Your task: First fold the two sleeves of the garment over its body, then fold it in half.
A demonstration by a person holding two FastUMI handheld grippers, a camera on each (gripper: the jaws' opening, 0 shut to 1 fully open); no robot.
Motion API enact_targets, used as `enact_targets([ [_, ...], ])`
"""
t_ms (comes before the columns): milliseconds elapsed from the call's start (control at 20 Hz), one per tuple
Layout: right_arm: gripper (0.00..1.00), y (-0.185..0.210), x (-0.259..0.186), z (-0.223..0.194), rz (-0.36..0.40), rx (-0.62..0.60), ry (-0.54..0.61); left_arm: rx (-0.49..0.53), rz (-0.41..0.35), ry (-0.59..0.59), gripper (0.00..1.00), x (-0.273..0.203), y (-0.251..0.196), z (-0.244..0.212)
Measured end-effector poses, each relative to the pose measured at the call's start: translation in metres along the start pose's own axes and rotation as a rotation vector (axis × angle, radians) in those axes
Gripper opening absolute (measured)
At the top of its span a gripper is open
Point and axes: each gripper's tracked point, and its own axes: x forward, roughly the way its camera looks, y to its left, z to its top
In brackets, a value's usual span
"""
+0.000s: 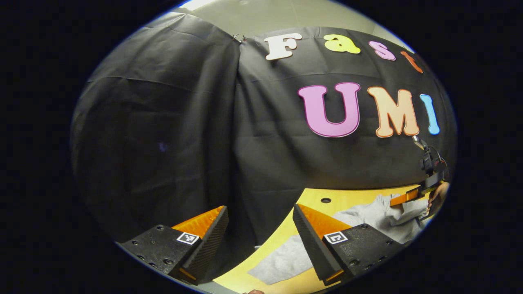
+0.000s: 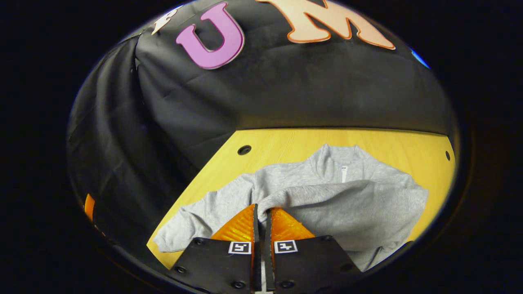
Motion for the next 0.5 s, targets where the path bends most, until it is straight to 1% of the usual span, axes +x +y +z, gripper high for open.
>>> enact_targets([
  [150,0.07,0.007,0.022,-0.02,-0.02,0.007,0.059,0.022,0.026,0.019,0.95,-0.001,0.016,-0.01],
  [250,0.15,0.012,0.029,-0.024,-0.021,0.019,0.072,0.026,0.033,0.042,0.95,-0.003,0.025,-0.022],
  [300,0.12,0.015,0.029,-0.023,-0.013,0.023,0.065,0.027,0.035,0.052,0.96,-0.006,0.03,-0.03],
  [350,0.4,0.021,0.026,-0.021,0.003,0.029,0.048,0.028,0.033,0.062,0.96,-0.006,0.032,-0.039],
  [400,0.69,0.02,0.022,-0.014,-0.004,0.018,0.018,0.029,0.027,0.082,0.96,-0.006,0.031,-0.05],
  [450,0.97,0.025,0.017,-0.006,0.007,0.006,-0.015,0.028,0.019,0.106,0.96,-0.004,0.029,-0.061],
  [500,1.0,0.026,0.012,0.001,0.013,-0.005,-0.052,0.028,0.01,0.129,0.95,-0.004,0.027,-0.071],
])
